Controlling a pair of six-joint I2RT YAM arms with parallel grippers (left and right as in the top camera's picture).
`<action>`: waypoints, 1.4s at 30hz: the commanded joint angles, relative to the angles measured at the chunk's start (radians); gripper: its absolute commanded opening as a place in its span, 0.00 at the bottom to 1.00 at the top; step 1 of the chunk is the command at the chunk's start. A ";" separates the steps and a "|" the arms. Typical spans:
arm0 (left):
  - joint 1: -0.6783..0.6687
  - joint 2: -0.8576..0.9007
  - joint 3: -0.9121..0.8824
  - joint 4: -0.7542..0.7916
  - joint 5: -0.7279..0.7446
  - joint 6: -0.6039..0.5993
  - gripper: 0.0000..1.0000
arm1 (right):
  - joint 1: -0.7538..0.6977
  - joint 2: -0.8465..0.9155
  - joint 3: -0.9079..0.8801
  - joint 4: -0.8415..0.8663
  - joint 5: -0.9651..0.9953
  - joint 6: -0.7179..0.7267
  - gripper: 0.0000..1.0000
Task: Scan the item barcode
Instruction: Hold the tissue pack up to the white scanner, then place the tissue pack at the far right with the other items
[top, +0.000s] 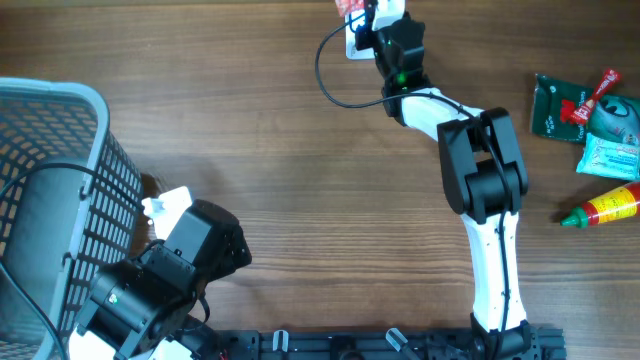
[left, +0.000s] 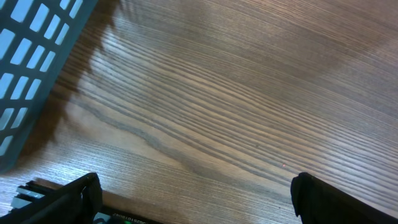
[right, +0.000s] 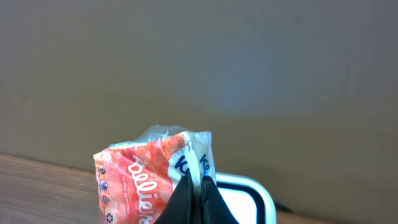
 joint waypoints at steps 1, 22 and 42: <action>0.003 -0.002 0.003 -0.001 -0.006 -0.012 1.00 | -0.009 0.019 0.014 0.022 0.014 0.051 0.04; 0.003 -0.002 0.003 -0.001 -0.006 -0.013 1.00 | -0.708 -0.551 -0.248 -1.323 -0.039 0.425 1.00; 0.003 -0.002 0.003 -0.001 -0.006 -0.013 1.00 | -0.684 -1.614 -0.276 -1.765 -0.472 0.249 1.00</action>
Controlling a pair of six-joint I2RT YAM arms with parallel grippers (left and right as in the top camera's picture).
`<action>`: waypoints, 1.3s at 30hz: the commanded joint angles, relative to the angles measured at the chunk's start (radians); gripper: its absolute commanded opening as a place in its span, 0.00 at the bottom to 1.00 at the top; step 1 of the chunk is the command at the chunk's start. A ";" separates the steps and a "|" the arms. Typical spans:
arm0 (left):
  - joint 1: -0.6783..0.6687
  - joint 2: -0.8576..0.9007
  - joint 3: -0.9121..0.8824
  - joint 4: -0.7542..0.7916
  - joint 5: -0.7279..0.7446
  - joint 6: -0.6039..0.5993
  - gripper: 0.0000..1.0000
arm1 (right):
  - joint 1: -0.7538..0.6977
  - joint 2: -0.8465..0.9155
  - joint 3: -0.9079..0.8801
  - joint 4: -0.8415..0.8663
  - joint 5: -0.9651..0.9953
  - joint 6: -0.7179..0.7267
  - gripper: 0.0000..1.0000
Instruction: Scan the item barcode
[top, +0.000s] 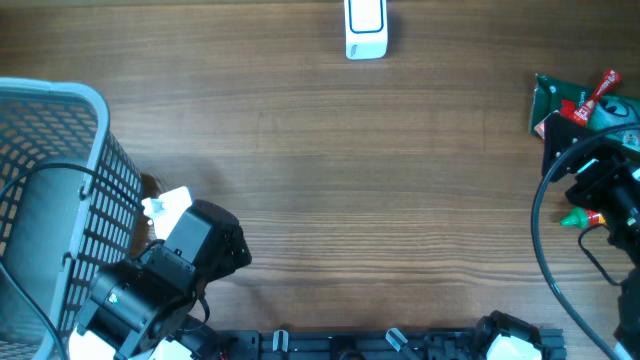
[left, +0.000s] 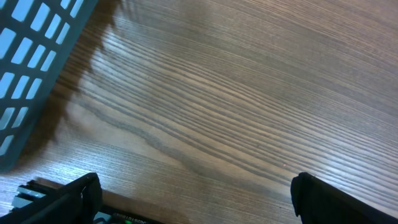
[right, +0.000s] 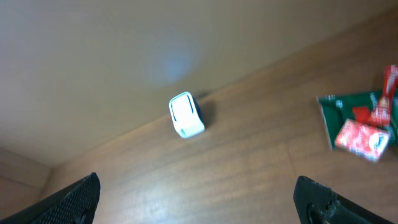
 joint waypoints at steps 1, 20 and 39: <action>0.003 -0.002 0.003 0.002 -0.006 -0.012 1.00 | 0.013 -0.014 -0.050 0.024 0.025 -0.031 1.00; 0.003 -0.002 0.003 0.002 -0.006 -0.012 1.00 | 0.325 -0.848 -1.387 1.270 0.252 0.286 1.00; 0.003 -0.002 0.003 0.002 -0.006 -0.013 1.00 | 0.345 -0.848 -1.387 0.996 0.351 -0.035 1.00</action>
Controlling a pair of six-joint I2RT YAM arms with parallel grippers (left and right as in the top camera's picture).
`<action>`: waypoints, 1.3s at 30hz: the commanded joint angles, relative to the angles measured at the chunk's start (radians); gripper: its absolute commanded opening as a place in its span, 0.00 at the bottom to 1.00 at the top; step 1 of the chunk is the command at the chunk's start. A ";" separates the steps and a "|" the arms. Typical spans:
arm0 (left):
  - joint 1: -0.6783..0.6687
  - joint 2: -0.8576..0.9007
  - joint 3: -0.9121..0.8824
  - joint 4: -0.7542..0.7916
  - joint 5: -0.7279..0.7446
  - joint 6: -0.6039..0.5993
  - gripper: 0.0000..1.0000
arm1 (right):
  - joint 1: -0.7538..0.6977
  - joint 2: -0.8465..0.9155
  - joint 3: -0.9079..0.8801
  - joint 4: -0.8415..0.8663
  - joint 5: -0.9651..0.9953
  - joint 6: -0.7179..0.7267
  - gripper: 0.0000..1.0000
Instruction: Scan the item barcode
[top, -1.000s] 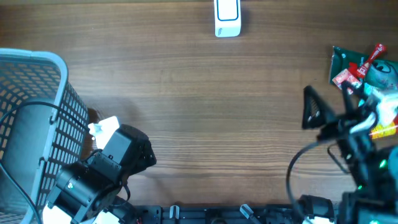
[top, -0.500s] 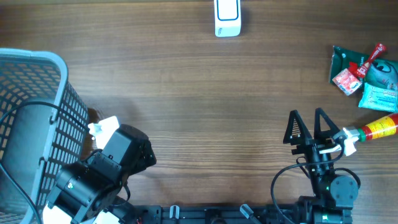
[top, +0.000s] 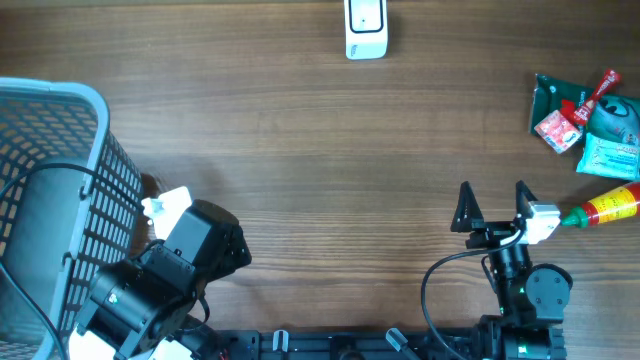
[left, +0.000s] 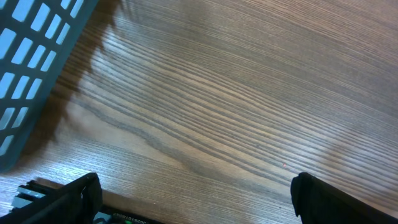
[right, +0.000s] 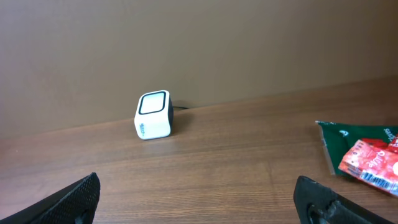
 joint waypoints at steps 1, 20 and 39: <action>0.002 -0.002 0.003 0.002 -0.006 -0.012 1.00 | 0.005 -0.011 -0.002 0.006 0.009 0.171 1.00; 0.002 -0.068 0.003 0.002 -0.006 -0.012 1.00 | 0.001 -0.011 -0.002 0.006 0.011 0.252 1.00; 0.397 -0.773 -0.977 1.442 0.528 0.708 1.00 | 0.001 -0.011 -0.002 0.006 0.011 0.252 1.00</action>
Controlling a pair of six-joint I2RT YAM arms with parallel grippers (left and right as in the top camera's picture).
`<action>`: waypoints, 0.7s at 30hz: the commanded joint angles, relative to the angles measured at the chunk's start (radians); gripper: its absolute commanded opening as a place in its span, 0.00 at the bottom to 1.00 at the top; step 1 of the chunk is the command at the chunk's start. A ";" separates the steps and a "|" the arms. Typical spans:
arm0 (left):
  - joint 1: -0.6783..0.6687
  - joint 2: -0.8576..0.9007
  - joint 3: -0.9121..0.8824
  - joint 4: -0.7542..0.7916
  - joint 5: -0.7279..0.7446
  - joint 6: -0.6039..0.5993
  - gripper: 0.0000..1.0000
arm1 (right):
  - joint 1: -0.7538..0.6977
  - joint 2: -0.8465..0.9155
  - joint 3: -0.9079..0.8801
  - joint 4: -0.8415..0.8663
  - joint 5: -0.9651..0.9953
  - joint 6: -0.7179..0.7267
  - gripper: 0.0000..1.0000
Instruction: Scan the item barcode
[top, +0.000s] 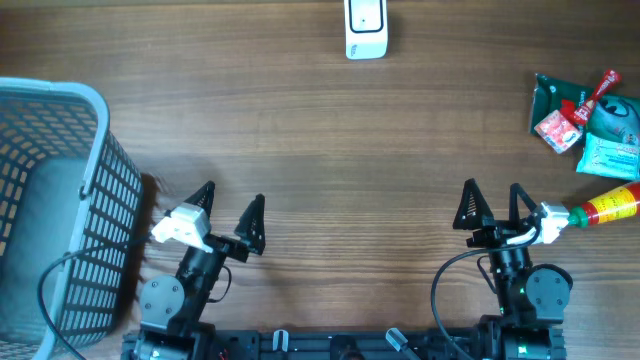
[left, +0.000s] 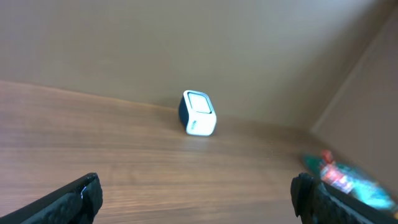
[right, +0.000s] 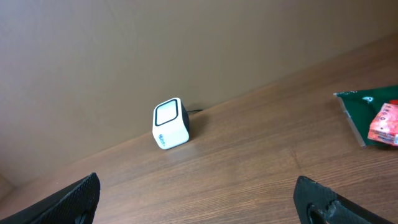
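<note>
The white barcode scanner stands at the far edge of the table, its window facing both wrist cameras. The small red-orange pack lies on a green packet at the far right, also in the right wrist view. My left gripper sits at the front left, open and holding nothing. At the front right my right gripper is open as well, nothing between its fingers.
A grey mesh basket fills the left edge, close to the left arm. A teal pack, a red tube and a sauce bottle lie by the green packet, the bottle near the right gripper.
My left arm has moved from beside the basket, facing down at the table, to the front edge with its open jaws facing the scanner. The right gripper has stayed put, only tilted slightly.
My right gripper was shut on the red-orange pack in front of the scanner. Then it was open over the right-hand pile, with the pack lying on the green packet. It then stood open at the front right, and now the left arm stands likewise.
</note>
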 joint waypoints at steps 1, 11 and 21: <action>0.079 -0.032 -0.034 -0.028 0.050 0.215 1.00 | 0.001 -0.008 -0.002 0.005 0.011 0.007 1.00; 0.219 -0.082 -0.038 -0.190 -0.119 0.236 1.00 | 0.001 -0.008 -0.002 0.005 0.011 0.007 1.00; 0.222 -0.082 -0.076 -0.108 -0.129 0.235 1.00 | 0.001 -0.008 -0.002 0.005 0.011 0.006 1.00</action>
